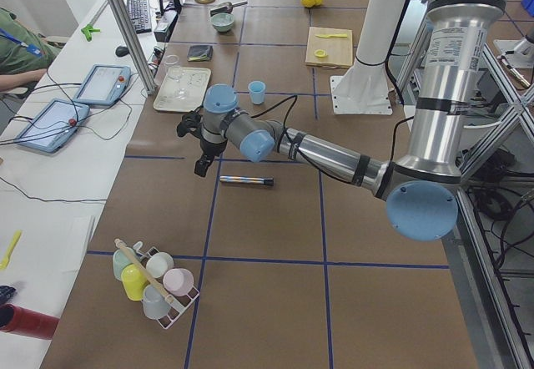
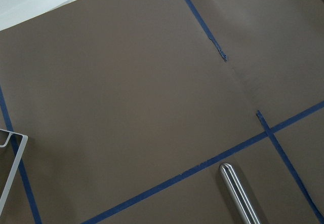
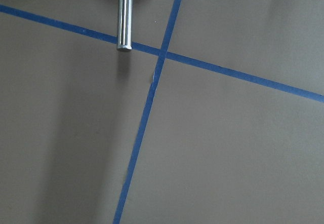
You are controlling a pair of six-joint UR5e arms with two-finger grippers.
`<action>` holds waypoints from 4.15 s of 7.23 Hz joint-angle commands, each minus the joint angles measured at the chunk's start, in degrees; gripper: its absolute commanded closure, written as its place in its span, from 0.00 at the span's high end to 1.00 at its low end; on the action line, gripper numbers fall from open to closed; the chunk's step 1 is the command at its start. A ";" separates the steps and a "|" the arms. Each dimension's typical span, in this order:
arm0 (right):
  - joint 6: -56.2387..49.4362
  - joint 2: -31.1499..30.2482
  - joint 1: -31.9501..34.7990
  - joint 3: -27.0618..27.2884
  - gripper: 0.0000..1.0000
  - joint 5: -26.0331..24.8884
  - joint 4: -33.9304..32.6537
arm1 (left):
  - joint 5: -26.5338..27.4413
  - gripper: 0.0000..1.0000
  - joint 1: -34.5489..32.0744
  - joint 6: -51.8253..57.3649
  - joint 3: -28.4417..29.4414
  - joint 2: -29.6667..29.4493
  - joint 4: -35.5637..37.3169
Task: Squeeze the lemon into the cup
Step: 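Reach the left gripper to the upright steel muddler, then close the left gripper on the muddler and lift it, then carry the muddler with the left gripper over the blue cup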
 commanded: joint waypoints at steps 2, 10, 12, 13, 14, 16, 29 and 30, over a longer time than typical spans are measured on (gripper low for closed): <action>-0.15 -0.23 0.04 -0.11 1.00 0.03 0.00 | 7.88 0.68 10.44 -14.89 2.54 -1.22 -0.92; -0.68 -1.02 1.00 -0.02 1.00 -0.15 0.09 | 9.83 0.65 18.20 -22.22 13.61 -2.19 -15.08; -0.77 -1.02 1.27 0.06 1.00 -0.15 0.09 | 11.77 0.65 19.08 -22.31 15.28 -3.06 -15.17; -0.77 -1.11 1.27 0.06 1.00 -0.15 0.09 | 11.77 0.65 19.26 -22.31 15.29 -3.24 -15.17; -0.77 -1.02 1.27 0.06 1.00 -0.15 0.09 | 11.77 0.52 19.26 -22.31 15.11 -3.24 -15.17; -0.77 -1.02 1.44 0.15 1.00 -0.15 0.09 | 11.68 0.00 19.35 -21.87 14.50 -3.24 -15.08; -0.24 -1.72 2.41 -0.46 1.00 -0.50 0.09 | 29.97 0.00 25.06 -7.46 5.79 -16.86 -44.11; -0.15 -1.73 2.50 -0.46 1.00 -0.50 0.09 | 27.87 0.00 25.93 -6.85 7.28 -18.52 -50.35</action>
